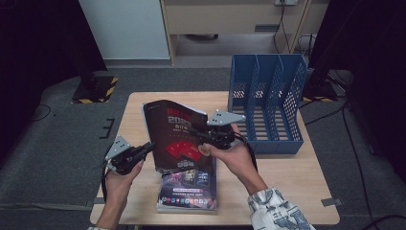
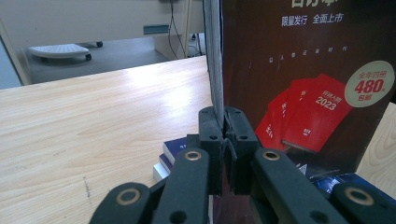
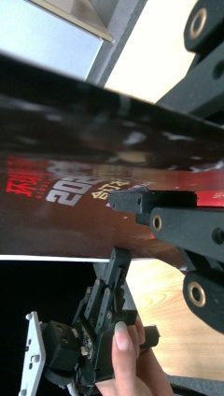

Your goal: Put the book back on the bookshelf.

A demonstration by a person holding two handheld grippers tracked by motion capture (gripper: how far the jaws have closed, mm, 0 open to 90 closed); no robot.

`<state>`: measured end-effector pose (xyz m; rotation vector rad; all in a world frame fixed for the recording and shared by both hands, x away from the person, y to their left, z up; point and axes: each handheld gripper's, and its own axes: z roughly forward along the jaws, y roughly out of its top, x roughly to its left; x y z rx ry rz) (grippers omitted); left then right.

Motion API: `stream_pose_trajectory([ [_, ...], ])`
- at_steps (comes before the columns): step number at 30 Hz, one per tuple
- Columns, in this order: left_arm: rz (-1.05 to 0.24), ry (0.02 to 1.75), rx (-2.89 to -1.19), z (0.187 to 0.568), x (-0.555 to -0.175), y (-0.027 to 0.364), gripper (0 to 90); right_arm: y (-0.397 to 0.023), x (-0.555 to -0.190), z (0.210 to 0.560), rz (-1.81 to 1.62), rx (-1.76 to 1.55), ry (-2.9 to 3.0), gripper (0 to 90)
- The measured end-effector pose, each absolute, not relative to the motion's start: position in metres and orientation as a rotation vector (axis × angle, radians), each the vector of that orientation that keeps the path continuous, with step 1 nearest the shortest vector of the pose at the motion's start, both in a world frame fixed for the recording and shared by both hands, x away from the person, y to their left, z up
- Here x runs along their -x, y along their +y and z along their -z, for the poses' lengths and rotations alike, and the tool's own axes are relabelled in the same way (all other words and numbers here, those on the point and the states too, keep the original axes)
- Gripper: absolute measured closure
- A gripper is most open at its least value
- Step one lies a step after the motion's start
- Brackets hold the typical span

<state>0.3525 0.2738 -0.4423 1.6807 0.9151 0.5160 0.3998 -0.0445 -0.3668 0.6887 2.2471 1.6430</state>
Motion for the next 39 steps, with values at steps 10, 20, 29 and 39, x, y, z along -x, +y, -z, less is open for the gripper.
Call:
stream_pose_trajectory([
  [10,-0.513,0.905,-1.684,0.443,-0.353,0.275,86.5,-0.042,-0.401,0.355,-1.651,-0.649,2.264,72.9],
  [20,-0.514,0.897,-1.685,0.443,-0.352,0.275,86.5,-0.040,-0.404,0.349,-1.660,-0.590,2.318,66.9],
  [29,-0.514,0.891,-1.683,0.442,-0.352,0.275,86.5,-0.036,-0.405,0.347,-1.606,-0.596,2.336,78.4],
  [39,-0.524,0.901,-1.676,0.444,-0.353,0.276,84.3,-0.035,-0.405,0.348,-1.558,-0.599,2.299,86.7],
])
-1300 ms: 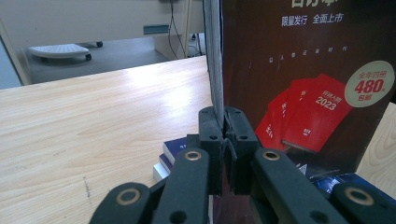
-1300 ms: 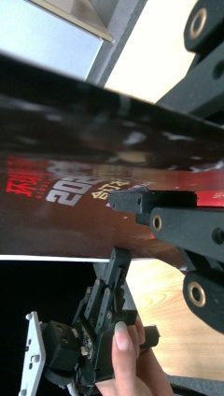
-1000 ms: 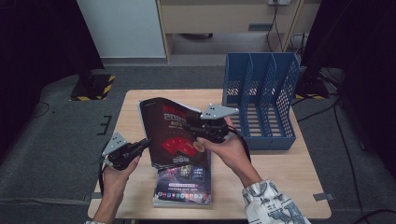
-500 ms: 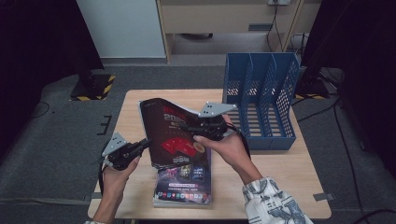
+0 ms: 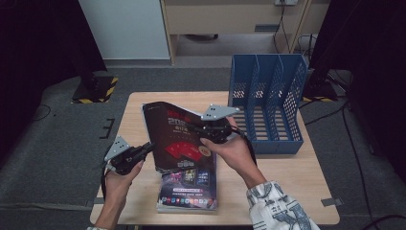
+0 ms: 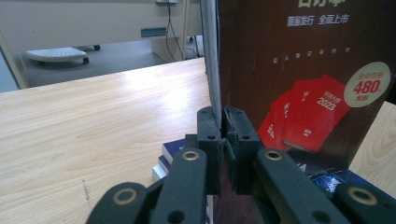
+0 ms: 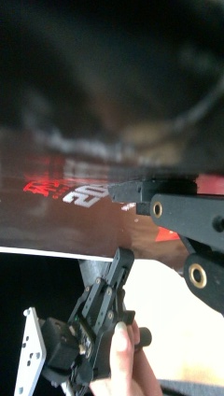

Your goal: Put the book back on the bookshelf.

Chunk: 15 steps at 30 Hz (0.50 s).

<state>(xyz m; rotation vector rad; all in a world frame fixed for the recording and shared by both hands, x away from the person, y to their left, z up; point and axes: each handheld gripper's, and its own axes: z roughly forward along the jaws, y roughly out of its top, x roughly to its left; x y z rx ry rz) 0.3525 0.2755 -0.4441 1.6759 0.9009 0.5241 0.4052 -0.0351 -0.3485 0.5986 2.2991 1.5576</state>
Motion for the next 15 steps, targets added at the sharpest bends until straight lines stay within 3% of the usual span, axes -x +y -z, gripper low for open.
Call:
stream_pose_trajectory([
  [3,-0.524,0.916,-1.663,0.447,-0.354,0.277,78.0,-0.035,-0.404,0.350,-1.564,-0.588,2.279,86.8],
  [9,-0.523,0.983,-1.680,0.460,-0.359,0.277,48.0,-0.032,-0.400,0.348,-1.569,-0.560,2.264,87.0],
  [15,-0.514,1.041,-1.686,0.471,-0.363,0.284,39.2,-0.034,-0.400,0.346,-1.588,-0.555,2.253,87.0],
])
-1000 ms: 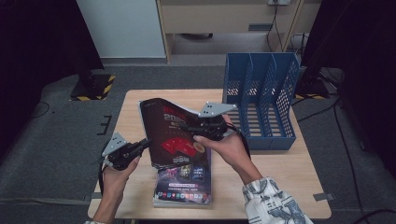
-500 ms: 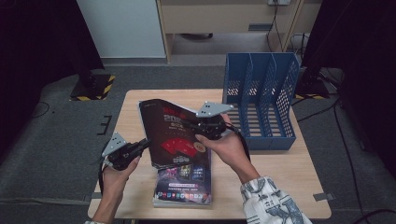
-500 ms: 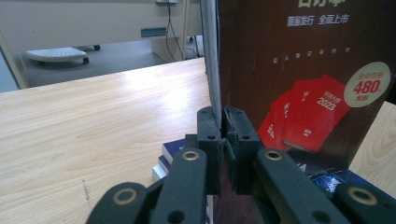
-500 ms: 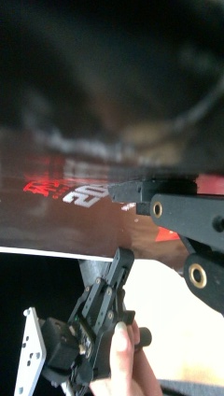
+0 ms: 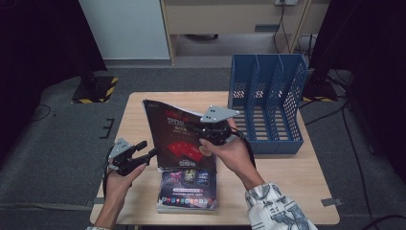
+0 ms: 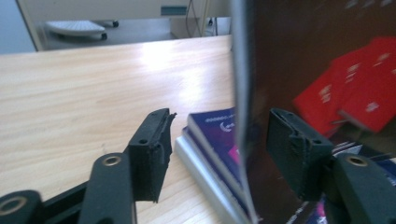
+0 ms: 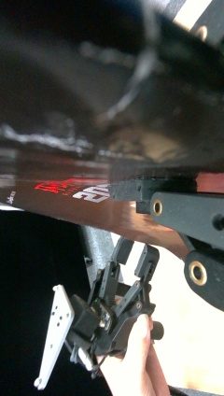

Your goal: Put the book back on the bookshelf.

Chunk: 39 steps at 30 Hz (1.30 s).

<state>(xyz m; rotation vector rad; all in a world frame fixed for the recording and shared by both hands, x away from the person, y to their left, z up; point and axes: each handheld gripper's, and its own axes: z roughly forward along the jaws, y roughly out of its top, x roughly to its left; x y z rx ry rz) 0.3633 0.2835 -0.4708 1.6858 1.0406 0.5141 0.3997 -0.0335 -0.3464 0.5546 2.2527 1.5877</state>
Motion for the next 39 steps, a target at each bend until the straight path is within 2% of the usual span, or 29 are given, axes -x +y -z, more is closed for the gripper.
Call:
stream_pose_trajectory([
  [39,-0.513,1.157,-1.664,0.489,-0.368,0.308,37.0,-0.045,-0.402,0.335,-1.642,-0.608,2.185,87.0],
])
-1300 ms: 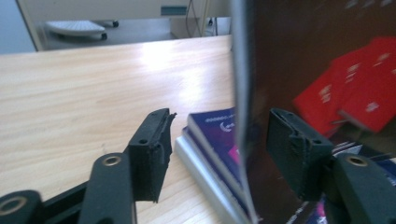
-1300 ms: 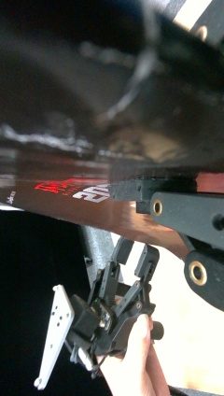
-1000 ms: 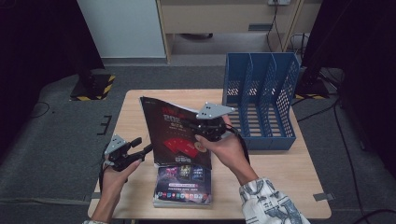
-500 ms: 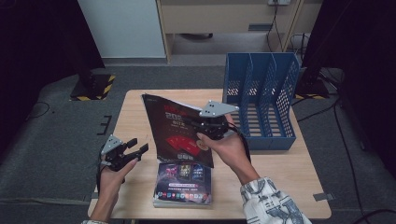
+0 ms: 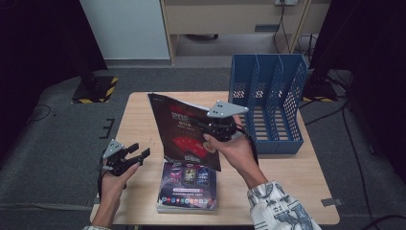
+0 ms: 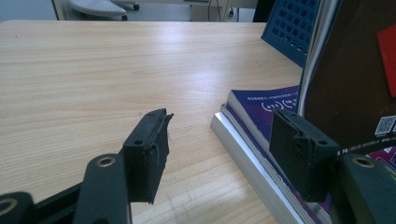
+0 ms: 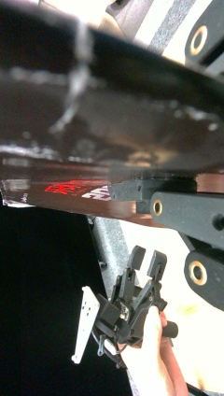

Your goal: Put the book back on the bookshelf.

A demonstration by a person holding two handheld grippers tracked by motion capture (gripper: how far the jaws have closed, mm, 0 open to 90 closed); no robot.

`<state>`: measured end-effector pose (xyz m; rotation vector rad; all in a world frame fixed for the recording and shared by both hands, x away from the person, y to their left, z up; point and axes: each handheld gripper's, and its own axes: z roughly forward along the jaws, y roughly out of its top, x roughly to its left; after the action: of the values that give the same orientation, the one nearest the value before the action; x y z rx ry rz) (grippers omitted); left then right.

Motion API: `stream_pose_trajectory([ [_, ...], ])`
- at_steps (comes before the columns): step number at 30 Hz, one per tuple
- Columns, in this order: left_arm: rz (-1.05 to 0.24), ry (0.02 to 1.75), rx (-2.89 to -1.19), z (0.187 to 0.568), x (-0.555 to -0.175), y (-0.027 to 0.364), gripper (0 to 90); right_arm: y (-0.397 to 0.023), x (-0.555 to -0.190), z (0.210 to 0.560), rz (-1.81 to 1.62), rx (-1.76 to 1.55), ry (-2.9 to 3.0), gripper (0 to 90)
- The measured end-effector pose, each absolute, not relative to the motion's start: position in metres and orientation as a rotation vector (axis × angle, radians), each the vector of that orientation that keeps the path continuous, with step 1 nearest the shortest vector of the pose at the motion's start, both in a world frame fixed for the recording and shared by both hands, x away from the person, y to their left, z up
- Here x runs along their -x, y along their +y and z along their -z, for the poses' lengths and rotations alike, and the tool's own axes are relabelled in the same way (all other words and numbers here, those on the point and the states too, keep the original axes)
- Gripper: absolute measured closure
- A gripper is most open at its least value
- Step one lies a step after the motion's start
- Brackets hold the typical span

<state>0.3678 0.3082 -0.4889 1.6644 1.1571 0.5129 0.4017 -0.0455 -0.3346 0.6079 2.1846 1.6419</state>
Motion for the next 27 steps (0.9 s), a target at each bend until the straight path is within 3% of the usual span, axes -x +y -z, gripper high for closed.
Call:
stream_pose_trajectory([
  [27,-0.502,1.159,-1.670,0.4905,-0.3682,0.3085,37.0,-0.0491,-0.4005,0.3253,-1.653,-0.599,2.159,87.0],
])
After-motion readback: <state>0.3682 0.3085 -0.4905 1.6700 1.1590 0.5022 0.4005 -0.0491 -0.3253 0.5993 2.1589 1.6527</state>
